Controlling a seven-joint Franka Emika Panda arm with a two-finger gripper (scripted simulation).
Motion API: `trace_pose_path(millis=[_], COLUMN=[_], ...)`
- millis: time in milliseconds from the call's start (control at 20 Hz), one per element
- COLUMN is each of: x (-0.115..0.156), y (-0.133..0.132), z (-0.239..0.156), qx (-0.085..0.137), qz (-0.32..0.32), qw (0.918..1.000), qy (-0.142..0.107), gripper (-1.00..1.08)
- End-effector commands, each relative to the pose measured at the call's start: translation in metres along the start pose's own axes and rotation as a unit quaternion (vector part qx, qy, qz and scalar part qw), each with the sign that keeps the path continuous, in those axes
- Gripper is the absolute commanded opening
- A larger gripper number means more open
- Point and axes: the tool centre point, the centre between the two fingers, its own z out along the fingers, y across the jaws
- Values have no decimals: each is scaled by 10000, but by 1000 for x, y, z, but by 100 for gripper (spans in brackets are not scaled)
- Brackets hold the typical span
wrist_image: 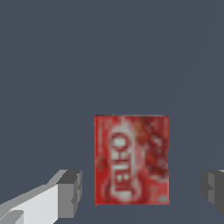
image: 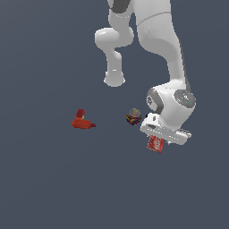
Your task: Pick up a designated object from a clutter of objects.
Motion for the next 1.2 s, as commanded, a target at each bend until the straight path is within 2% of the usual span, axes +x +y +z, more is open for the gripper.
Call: trace_pose_path(millis=[0,250,650,950,1000,1150], x=[-1,-1,-2,-1,-1,-1], y=[-1,-1,0,-1,-1,-1], z=[2,6,42,52,52,52], qx=[3,0,1,2,2,2], qz=[19,7,16,21,21,21], qw=[10000,10000,10000,10000,10000,10000], qy=[3,-1,3,3,3,3], gripper=[100,100,100,100,-100,-100])
